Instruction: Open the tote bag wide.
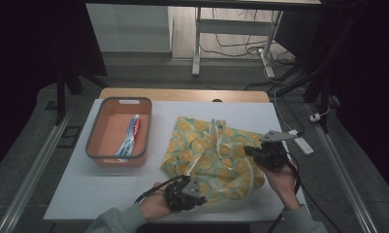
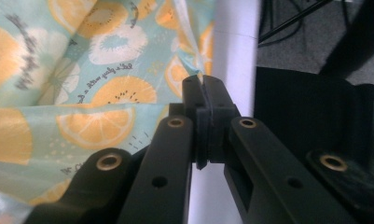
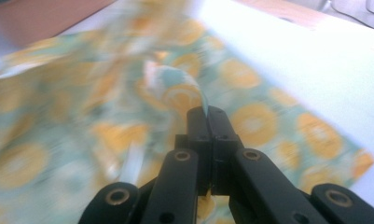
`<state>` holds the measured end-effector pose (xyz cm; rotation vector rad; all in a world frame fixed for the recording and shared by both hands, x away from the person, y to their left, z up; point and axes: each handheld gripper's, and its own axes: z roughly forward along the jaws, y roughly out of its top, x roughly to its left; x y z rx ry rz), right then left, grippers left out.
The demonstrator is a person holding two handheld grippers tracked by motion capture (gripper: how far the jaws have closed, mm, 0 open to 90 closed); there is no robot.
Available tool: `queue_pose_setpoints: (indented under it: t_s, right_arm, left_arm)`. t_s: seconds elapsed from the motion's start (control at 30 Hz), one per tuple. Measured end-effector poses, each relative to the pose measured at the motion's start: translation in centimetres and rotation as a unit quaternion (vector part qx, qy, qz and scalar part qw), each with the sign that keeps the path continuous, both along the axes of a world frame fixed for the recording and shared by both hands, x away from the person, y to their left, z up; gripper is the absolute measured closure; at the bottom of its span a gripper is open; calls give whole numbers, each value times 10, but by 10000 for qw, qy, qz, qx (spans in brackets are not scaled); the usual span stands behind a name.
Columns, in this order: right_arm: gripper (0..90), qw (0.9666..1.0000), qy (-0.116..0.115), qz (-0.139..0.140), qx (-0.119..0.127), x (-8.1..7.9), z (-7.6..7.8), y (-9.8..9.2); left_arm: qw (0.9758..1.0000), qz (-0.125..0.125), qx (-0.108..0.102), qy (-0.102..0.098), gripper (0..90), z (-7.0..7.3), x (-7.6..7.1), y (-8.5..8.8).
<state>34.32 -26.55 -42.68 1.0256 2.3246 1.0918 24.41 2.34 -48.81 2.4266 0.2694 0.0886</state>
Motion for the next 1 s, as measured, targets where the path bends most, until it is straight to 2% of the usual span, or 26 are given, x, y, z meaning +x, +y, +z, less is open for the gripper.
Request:
queue_pose_setpoints:
  t_s: [0.07, 0.1, 0.13, 0.17, 0.2, 0.23, 0.37, 0.43, 0.47, 0.53, 0.6, 0.63, 0.67, 0.7, 0.73, 0.77, 0.87, 0.97, 1.0]
  right_arm:
    - [900, 9998, 80, -185, -11, 10, -4, -2]
    - [900, 9998, 80, -185, -11, 10, -4, -2]
    - [900, 9993, 294, -240, -30, 19, -14, -2]
    - [900, 9989, 388, -273, -63, 22, -20, -2]
    - [900, 9989, 388, -273, -63, 22, -20, -2]
    - [900, 9977, 582, -285, -196, 26, -33, -1]
    - [899, 9951, 862, -316, -355, 27, -54, -4]
    - [899, 9948, 904, -315, -354, 26, -57, -6]
    - [897, 9940, 997, -323, -300, 24, -60, -10]
    - [894, 9943, 989, -301, -265, 23, -59, -12]
    - [869, 9951, 945, -260, -146, 20, -56, -15]
    - [809, 9956, 906, -235, -93, 18, -52, -16]
    - [640, 9976, 629, -270, -23, 12, -40, -16]
    - [602, 9986, 444, -259, 75, 7, -31, -16]
    - [602, 9986, 444, -259, 75, 7, -31, -16]
    - [527, 9995, 172, -120, 250, -2, -12, -14]
    - [415, 9987, -36, 299, 399, -16, 11, -3]
    - [369, 9978, -39, 569, 330, -20, 15, 10]
    - [354, 9973, 16, 682, 274, -20, 13, 18]
  left_arm:
    - [10000, -1, -85, 15, 890, 2, -10, 9]
    - [9999, -15, -105, 6, 890, 3, -13, 13]
    - [9999, 2, -140, -30, 889, 4, -20, 19]
    - [9999, 6, -129, -72, 889, 5, -21, 21]
    - [9999, 6, -129, -72, 889, 5, -21, 21]
    - [9999, 15, -94, -125, 889, 5, -22, 22]
    - [9999, 83, -83, -36, 878, -1, -17, 23]
    - [9999, 129, -89, -3, 872, -4, -15, 22]
    - [9998, 158, -111, -6, 817, -5, -14, 22]
    - [9995, 237, -212, -18, 781, -3, -13, 22]
    - [9987, 363, -365, -70, 677, 1, -13, 24]
    - [9981, 439, -425, -125, 622, 5, -14, 26]
    - [9974, 494, -498, -163, 509, 9, -14, 28]
    - [9966, 559, -574, -199, 474, 14, -15, 31]
    - [9952, 666, -669, -254, 474, 20, -15, 34]
    - [9938, 770, -738, -311, 449, 25, -15, 38]
    - [9885, 1185, -808, -490, 419, 39, -10, 47]
    - [9822, 1600, -779, -609, 414, 43, 3, 50]
    - [9814, 1677, -716, -608, 414, 42, 9, 49]
